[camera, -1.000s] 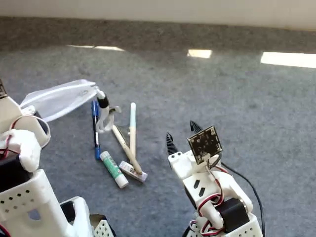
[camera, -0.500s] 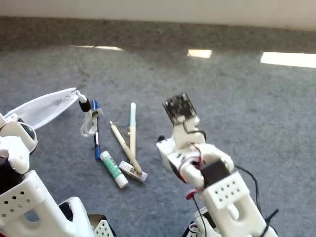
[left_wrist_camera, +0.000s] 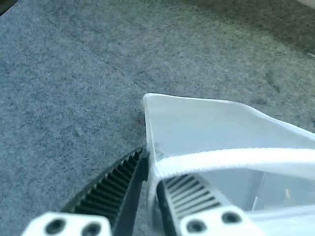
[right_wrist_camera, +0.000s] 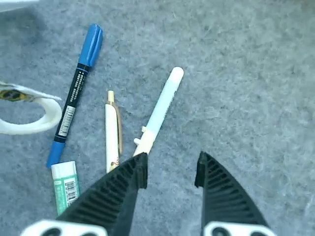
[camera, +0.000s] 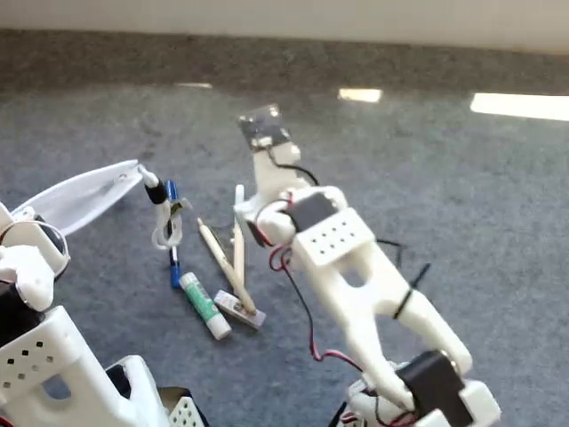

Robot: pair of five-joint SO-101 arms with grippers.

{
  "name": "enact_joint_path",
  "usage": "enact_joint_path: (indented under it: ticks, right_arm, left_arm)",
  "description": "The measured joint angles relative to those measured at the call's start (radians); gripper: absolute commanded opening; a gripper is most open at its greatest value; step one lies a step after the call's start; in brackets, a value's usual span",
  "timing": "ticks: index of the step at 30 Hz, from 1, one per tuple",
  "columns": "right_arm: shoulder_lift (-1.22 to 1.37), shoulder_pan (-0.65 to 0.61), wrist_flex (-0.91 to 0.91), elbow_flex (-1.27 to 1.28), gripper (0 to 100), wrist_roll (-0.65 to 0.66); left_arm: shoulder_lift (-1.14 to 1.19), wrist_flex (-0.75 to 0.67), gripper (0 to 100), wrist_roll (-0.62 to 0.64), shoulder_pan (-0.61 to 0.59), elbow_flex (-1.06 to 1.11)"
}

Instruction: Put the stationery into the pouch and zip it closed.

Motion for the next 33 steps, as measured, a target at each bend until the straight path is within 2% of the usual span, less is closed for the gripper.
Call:
enact_joint_path:
  ticks: [24,33]
  right_arm:
    - [0.743,-0.009,0.000,-0.569,14.9,-0.009]
    - [0.829,-0.009,0.014,-0.637,14.8,-0.009]
  left_arm:
    - [0.000,0.000,1,0.000,0.000,0.002]
    - [0.000,0.000,1,0.000,0.000,0.029]
